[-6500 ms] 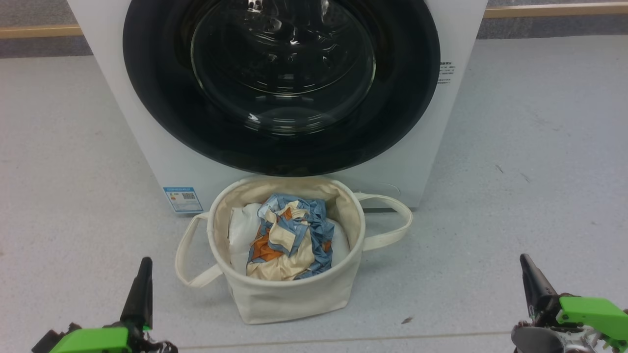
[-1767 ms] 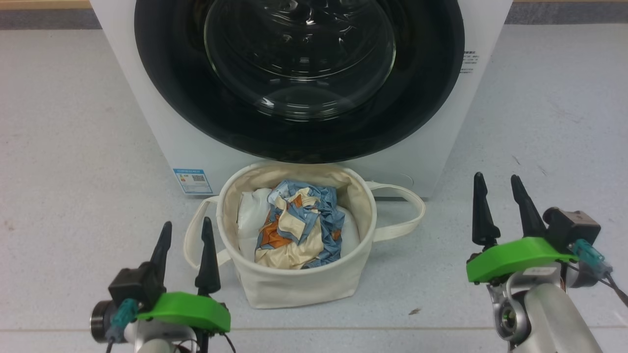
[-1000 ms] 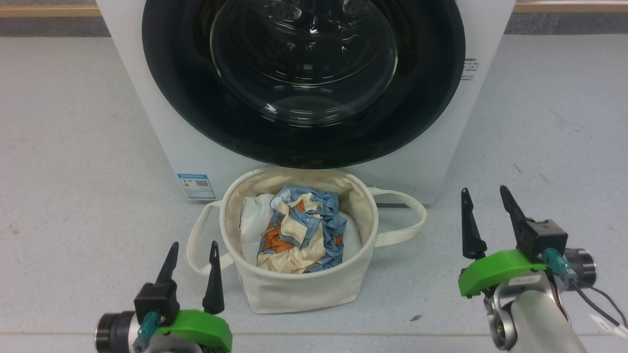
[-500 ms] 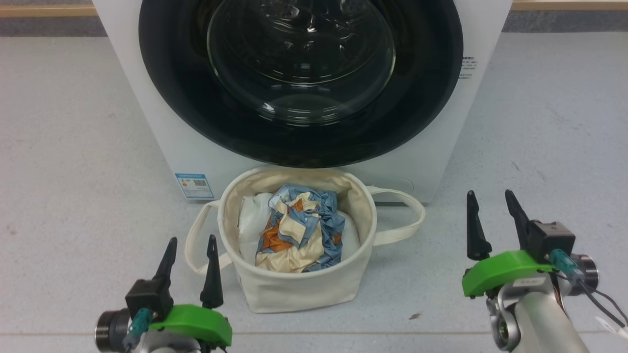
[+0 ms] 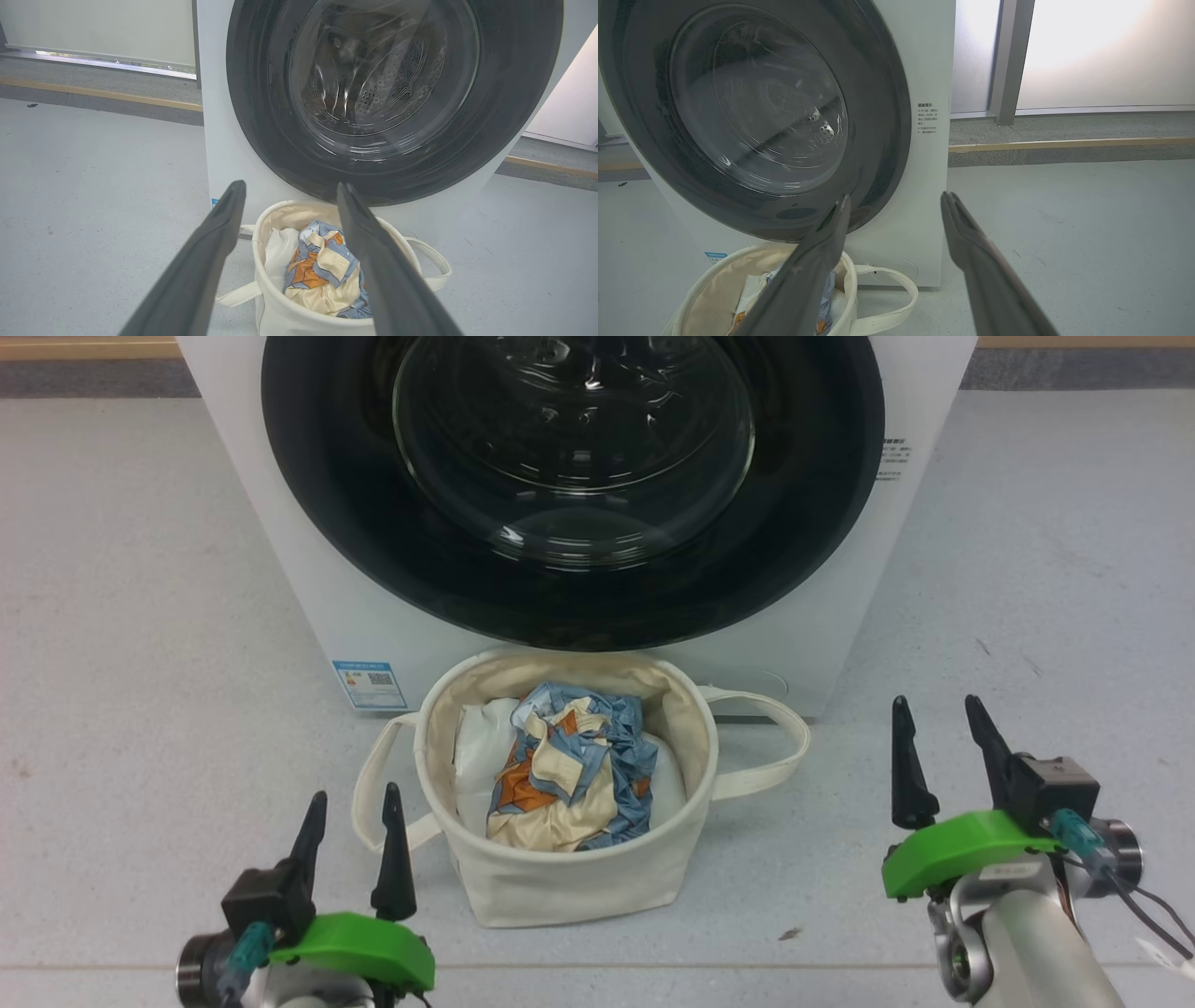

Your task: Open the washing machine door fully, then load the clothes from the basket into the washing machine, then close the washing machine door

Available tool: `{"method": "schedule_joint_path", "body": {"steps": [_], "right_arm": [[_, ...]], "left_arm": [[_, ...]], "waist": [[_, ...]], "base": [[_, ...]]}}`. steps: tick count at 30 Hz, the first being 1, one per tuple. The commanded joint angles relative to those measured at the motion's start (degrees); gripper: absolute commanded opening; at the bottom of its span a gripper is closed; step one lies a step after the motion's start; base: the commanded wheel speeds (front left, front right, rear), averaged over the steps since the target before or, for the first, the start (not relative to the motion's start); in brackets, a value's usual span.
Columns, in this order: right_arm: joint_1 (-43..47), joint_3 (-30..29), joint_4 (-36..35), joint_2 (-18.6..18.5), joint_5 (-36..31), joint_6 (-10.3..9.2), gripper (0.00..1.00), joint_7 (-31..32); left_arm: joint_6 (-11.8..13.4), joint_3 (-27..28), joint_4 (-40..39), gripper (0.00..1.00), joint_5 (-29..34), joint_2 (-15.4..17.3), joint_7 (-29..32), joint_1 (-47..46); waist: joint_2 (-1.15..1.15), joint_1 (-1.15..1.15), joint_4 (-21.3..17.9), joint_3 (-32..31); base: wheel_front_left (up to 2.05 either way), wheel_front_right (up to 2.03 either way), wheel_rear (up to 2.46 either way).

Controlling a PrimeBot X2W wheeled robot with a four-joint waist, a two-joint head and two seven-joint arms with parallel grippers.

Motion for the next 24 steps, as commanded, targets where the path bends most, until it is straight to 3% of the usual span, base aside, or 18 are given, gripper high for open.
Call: {"method": "schedule_joint_path", "body": {"steps": [1, 9, 15, 24], "right_arm": [[-2.45, 1.03, -2.08, 0.34, -0.34, 0.00, 1.00, -0.73], [-2.20, 1.27, -1.86, 0.34, -0.71, 0.00, 1.00, -0.73], [-2.10, 1.71, -1.63, 0.34, -0.92, 0.00, 1.00, -0.73], [-2.15, 1.79, -1.71, 0.35, -1.16, 0.00, 1.00, -0.73]], "left_arm": [[-0.11, 2.00, -1.57, 1.00, -0.55, 0.28, -0.70, -2.69], [-0.45, 2.29, -0.86, 1.00, -2.11, 0.28, -0.70, -2.44], [-0.46, 1.00, 1.87, 1.00, 0.36, 0.28, -0.70, -2.88], [-0.09, 0.76, 1.92, 1.00, 0.77, 0.28, -0.70, -3.21]], "waist": [[0.00, -0.01, 0.02, -0.05], [0.00, -0.01, 0.09, -0.38], [0.00, -0.01, 0.17, -0.46], [0.00, -0.01, 0.16, -0.21]], "base": [[0.00, 0.00, 0.00], [0.00, 0.00, 0.00], [0.07, 0.04, -0.10], [0.58, 0.45, -1.02]]}}
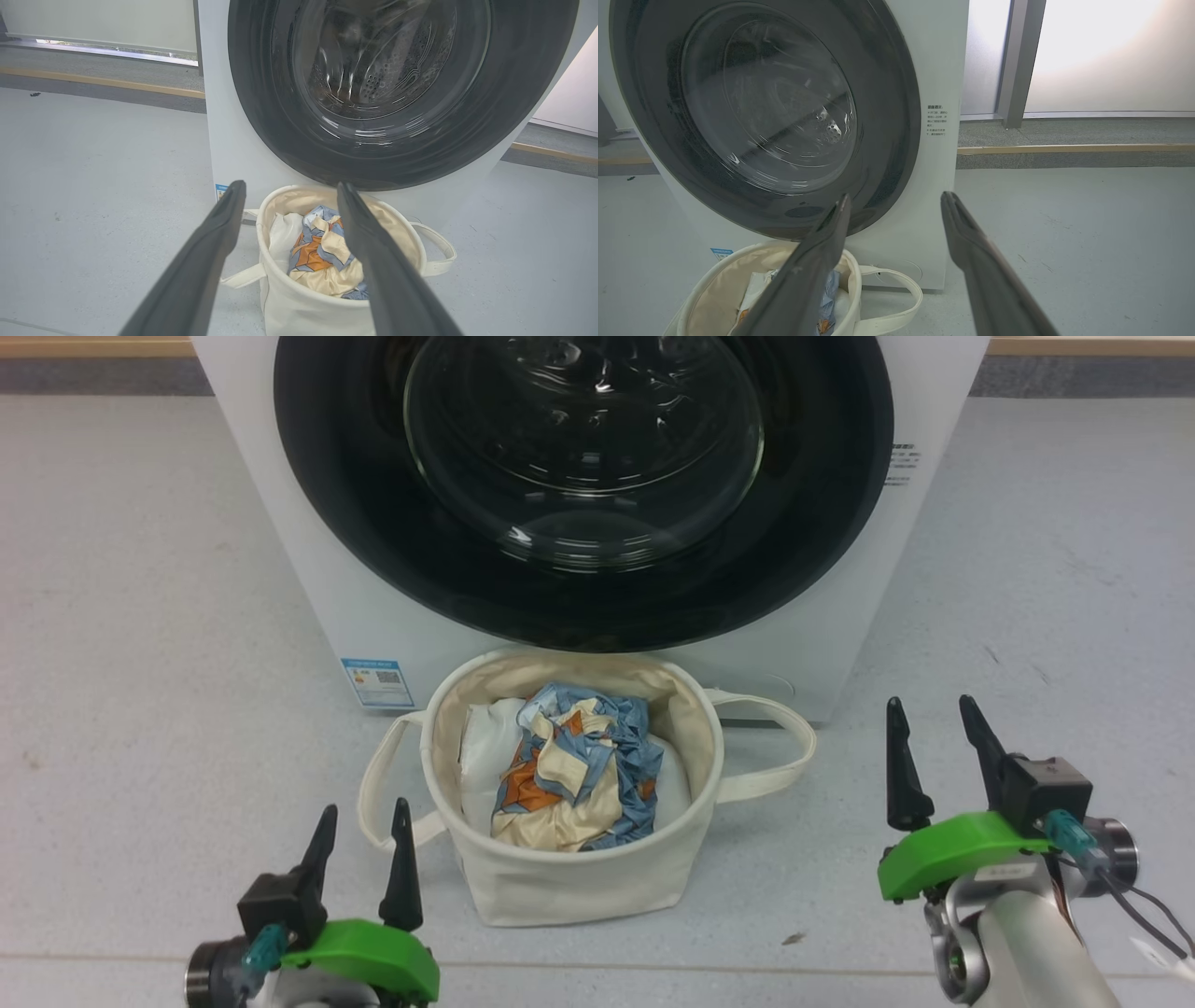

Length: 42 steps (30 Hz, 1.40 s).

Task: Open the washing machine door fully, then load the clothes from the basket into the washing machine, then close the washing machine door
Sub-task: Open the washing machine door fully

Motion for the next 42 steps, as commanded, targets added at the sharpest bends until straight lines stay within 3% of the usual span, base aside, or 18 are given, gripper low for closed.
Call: {"method": "schedule_joint_path", "body": {"steps": [1, 25, 42], "right_arm": [[-2.16, 1.39, -1.70, 0.28, -0.59, 0.00, 1.00, -0.73], [-3.10, 1.98, -1.77, 0.28, -0.87, 0.00, 1.00, -0.73], [-3.54, 1.93, -2.19, 0.28, -1.06, 0.00, 1.00, -0.73]], "left_arm": [[0.46, 1.68, -1.74, 1.00, 0.94, 0.31, -0.70, -2.77], [1.54, 1.13, -3.88, 1.00, 2.71, 0.31, -0.70, -3.56], [1.11, 1.27, -5.18, 1.00, 3.24, 0.31, -0.70, -3.45]], "waist": [[0.00, 0.00, 0.00, 0.04], [0.00, 0.00, 0.32, 2.06], [0.00, 0.00, 0.62, 2.79]], "base": [[0.96, 0.82, -1.78], [1.18, 1.12, -2.29], [0.25, 0.25, -0.49]]}}
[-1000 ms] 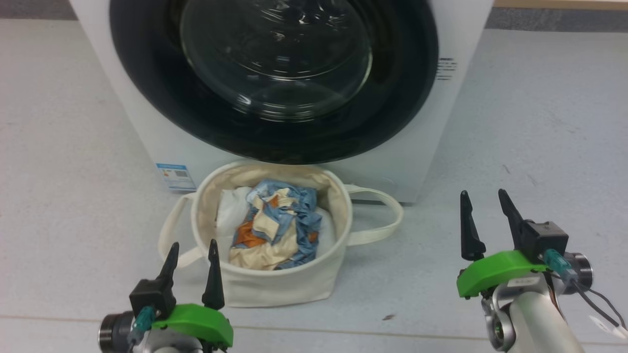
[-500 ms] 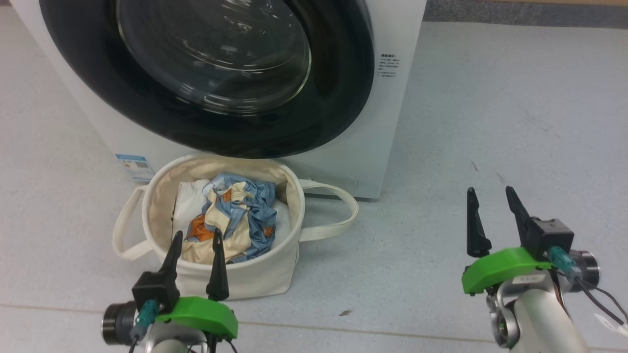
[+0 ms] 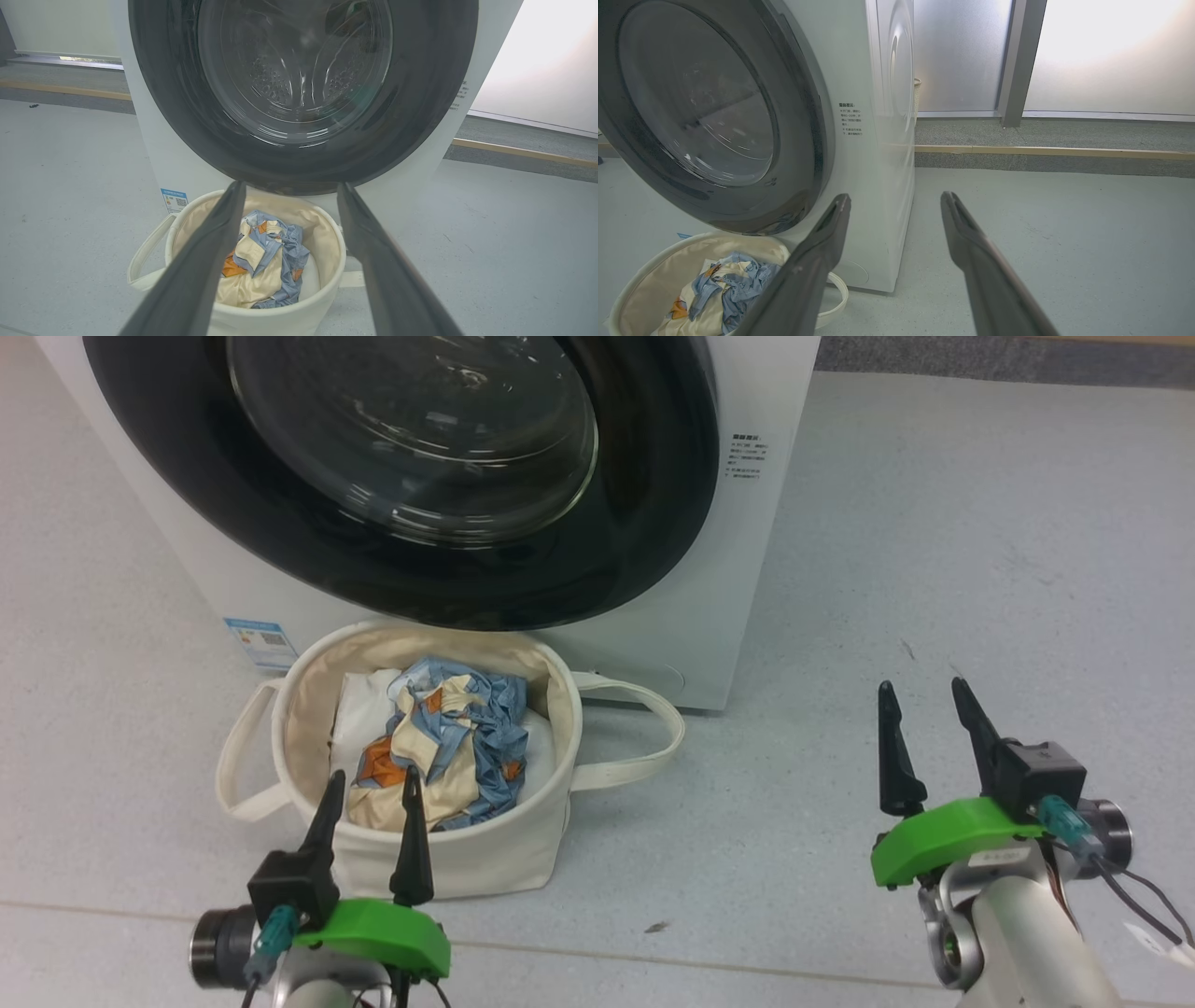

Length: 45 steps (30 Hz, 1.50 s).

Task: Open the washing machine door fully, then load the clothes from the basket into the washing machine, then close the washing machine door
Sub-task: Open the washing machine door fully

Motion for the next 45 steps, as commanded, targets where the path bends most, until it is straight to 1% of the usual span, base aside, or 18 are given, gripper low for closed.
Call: {"method": "schedule_joint_path", "body": {"steps": [1, 5, 6, 7, 8, 13, 16, 20, 21, 24, 26, 29, 34, 37, 38, 40, 42, 45], "right_arm": [[-2.24, 1.24, -1.98, 0.17, -0.54, 0.00, 1.00, -0.73], [-2.38, 1.52, -1.83, 0.17, 0.77, 0.00, 1.00, -0.73], [-2.54, 1.64, -1.97, 0.17, 1.05, 0.00, 0.81, -0.73], [-2.76, 1.75, -2.22, 0.17, 1.43, 0.00, 0.15, -0.73], [-2.97, 1.76, -2.45, 0.17, 1.95, 0.00, 0.00, -0.73], [-3.91, 1.60, -3.63, 0.17, 6.05, 0.00, 0.00, -0.73], [-4.90, 1.50, -3.72, 0.17, 14.18, 0.00, 0.00, -0.73], [-7.29, 1.77, -2.35, 0.17, 22.87, 0.00, 0.00, -0.73], [-8.80, 1.96, -1.16, 0.17, 27.45, 0.00, 0.00, -0.73], [-11.78, 3.04, 1.14, 0.17, 36.82, 0.00, 0.00, -0.07], [-14.10, 2.13, 2.41, 0.17, 45.83, 0.00, 0.00, 2.72], [-17.97, 0.15, 3.04, 0.11, 58.41, 0.00, 0.00, 9.21], [-24.48, -1.79, 2.93, -1.61, 71.22, 0.00, 0.00, 20.43], [-27.98, -3.03, 2.27, -3.17, 77.95, 0.00, 0.00, 27.73], [-29.13, -3.54, 2.09, -3.88, 79.34, 0.00, 0.00, 29.24], [-30.21, -4.00, 2.04, -4.42, 80.59, 0.00, 0.00, 30.54], [-33.24, -5.62, 2.17, -5.29, 84.07, 0.00, 0.00, 33.46], [-35.82, -7.23, 2.87, -5.40, 87.34, 0.00, 0.00, 35.84]], "left_arm": [[-0.02, 1.92, -1.62, 1.00, 0.43, 0.74, -0.70, -2.35], [-0.08, 1.92, -1.53, 1.00, 0.37, 0.74, -0.70, -2.46], [-0.11, 1.95, -1.57, 1.00, 0.30, 0.74, -0.70, -2.55], [-0.15, 1.96, -1.66, 1.00, 0.22, 0.74, -0.70, -2.71], [-0.17, 1.93, -1.72, 1.00, 0.20, 0.74, -0.70, -2.88], [-0.26, 1.52, -1.76, 1.00, -0.04, 0.74, -0.70, -3.55], [-0.30, 1.31, -1.77, 1.00, -0.23, 0.74, -0.70, -4.04], [-0.25, 1.04, -1.77, 1.00, -0.37, 0.74, -0.70, -4.74], [-0.20, 0.83, -1.88, 1.00, -0.50, 0.74, -0.70, -5.10], [-0.09, 0.44, -2.16, 1.00, -0.82, 0.74, -0.70, -5.56], [-0.01, -0.02, -2.27, 1.00, -1.11, 0.74, -0.70, -5.88], [0.27, -0.70, -2.46, 1.00, -1.71, 0.74, -0.70, -6.29], [0.81, -1.76, -3.23, 1.00, -2.51, 0.74, -0.70, -8.02], [1.05, -2.83, -3.79, 1.00, -3.20, 0.74, -0.70, -9.84], [1.17, -3.13, -3.98, 1.00, -3.43, 0.74, -0.70, -10.47], [1.32, -3.37, -4.17, 1.00, -3.67, 0.74, -0.70, -11.08], [1.65, -4.03, -4.41, 1.00, -4.33, 0.74, -0.70, -12.44], [1.73, -4.47, -4.12, 1.00, -4.74, 0.74, -0.70, -13.57]], "waist": [[0.00, 0.00, 0.00, 0.06], [0.00, 0.00, 0.07, 0.30], [0.00, 0.00, 0.08, 0.52], [0.00, 0.00, 0.10, 0.82], [0.00, 0.00, 0.14, 1.16], [0.00, 0.00, 0.61, 2.46], [0.00, 0.00, 1.00, 3.55], [0.00, 0.00, 1.48, 4.82], [0.00, 0.00, 1.79, 5.47], [0.00, 0.00, 2.17, 6.77], [0.00, 0.00, 2.51, 7.58], [0.00, 0.00, 3.00, 9.09], [0.00, 0.00, 4.05, 13.31], [0.00, 0.00, 5.07, 16.48], [0.00, 0.00, 5.40, 17.49], [0.00, 0.00, 5.70, 18.41], [0.00, 0.00, 6.34, 20.66], [0.00, 0.00, 6.86, 22.37]], "base": [[0.00, 0.00, 0.00], [0.00, 0.00, 0.00], [0.00, 0.00, 0.00], [0.00, 0.00, 0.00], [0.00, 0.00, 0.00], [0.00, 0.00, 0.00], [0.00, 0.00, 0.00], [0.00, 0.00, 0.00], [0.00, 0.00, 0.00], [0.00, 0.00, 0.00], [0.00, 0.00, 0.00], [0.00, 0.00, 0.00], [0.00, 0.00, 0.00], [0.00, 0.00, 0.00], [0.00, 0.00, 0.00], [0.00, 0.00, 0.00], [0.00, 0.00, 0.00], [0.00, 0.00, 0.00]]}}
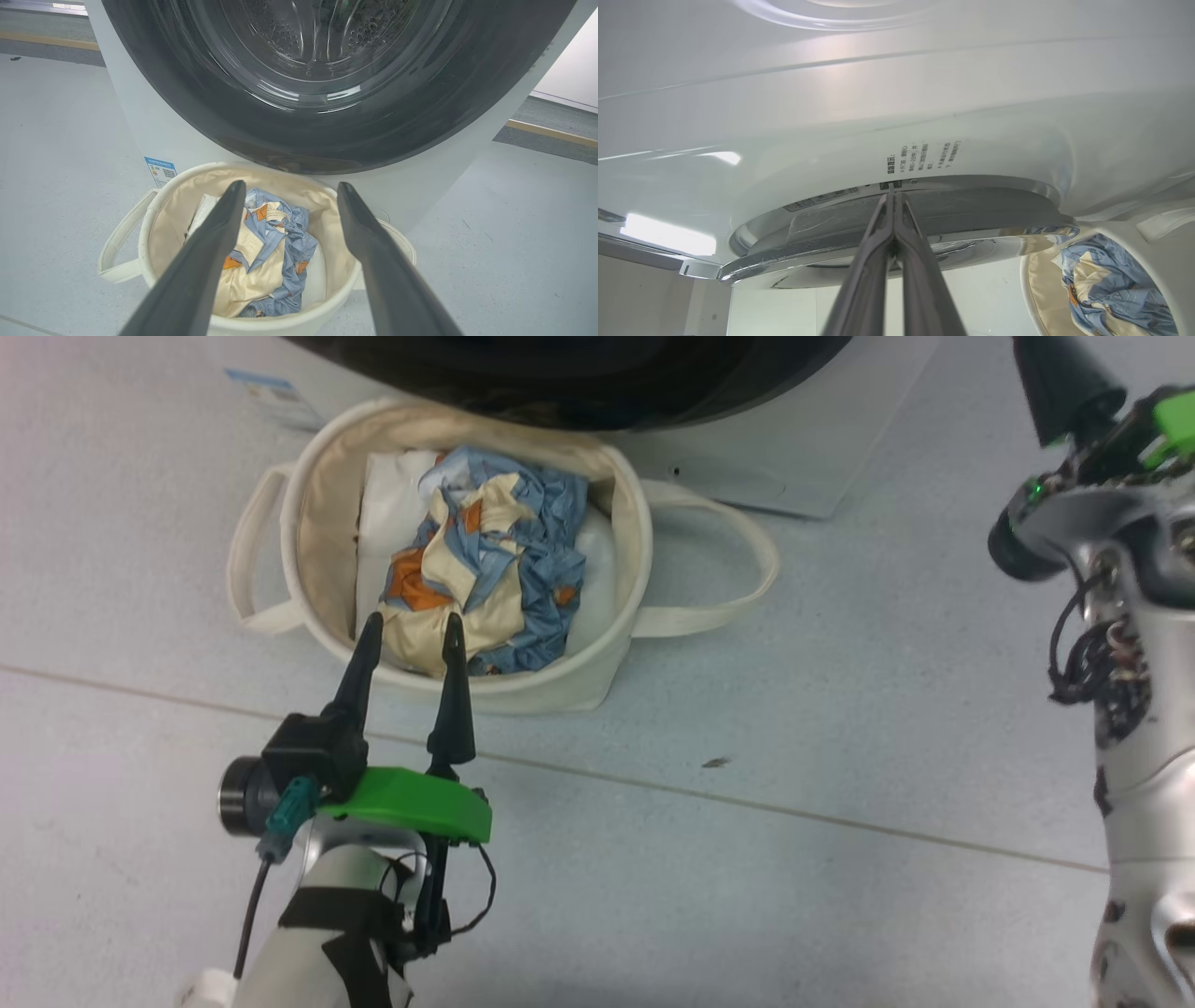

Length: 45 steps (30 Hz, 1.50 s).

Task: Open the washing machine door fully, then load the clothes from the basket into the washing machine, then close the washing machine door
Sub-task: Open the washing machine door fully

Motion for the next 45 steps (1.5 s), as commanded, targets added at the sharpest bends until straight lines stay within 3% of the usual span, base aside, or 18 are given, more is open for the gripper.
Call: {"method": "schedule_joint_path", "body": {"steps": [1, 9, 22, 31, 38, 45], "right_arm": [[-2.95, -0.15, -1.10, 0.42, 2.38, 0.02, 0.00, 2.42], [-8.54, -0.67, 2.97, -0.15, 5.74, 0.02, 0.00, 7.63], [-15.98, 0.59, 8.58, -1.69, 5.58, 0.02, 0.00, 11.59], [-19.61, -0.41, 15.74, -1.63, 11.81, 0.02, 0.00, 18.65], [-17.14, 2.44, 15.86, -1.76, 9.35, 0.02, 0.00, 20.14], [-10.04, 3.48, 14.54, 0.55, 8.52, 0.02, 0.00, 20.84]], "left_arm": [[0.45, 1.65, -1.52, 1.00, -0.16, 0.85, -0.69, -1.45], [0.62, 1.18, -2.92, 1.00, -0.96, 0.85, -0.69, -3.10], [1.56, -1.35, -3.79, 1.00, -3.40, 0.85, -0.69, -4.21], [0.97, -2.95, -3.82, 1.00, -5.36, 0.85, -0.69, -4.02], [1.26, -2.76, -3.78, 1.00, -5.52, 0.85, -0.69, -3.45], [0.77, -2.73, -3.54, 1.00, -5.62, 0.85, -0.69, -1.85]], "waist": [[0.00, -0.01, 1.16, 2.31], [0.00, -0.01, 2.53, 5.82], [0.00, -0.01, 5.42, 9.52], [0.00, -0.01, 6.82, 9.26], [0.00, -0.01, 7.08, 7.37], [0.00, -0.01, 6.95, 2.69]], "base": [[0.00, 0.00, 0.00], [0.00, 0.00, 0.00], [0.00, 0.00, 0.00], [0.00, 0.00, 0.00], [0.00, 0.00, 0.00], [0.00, 0.00, 0.00]]}}
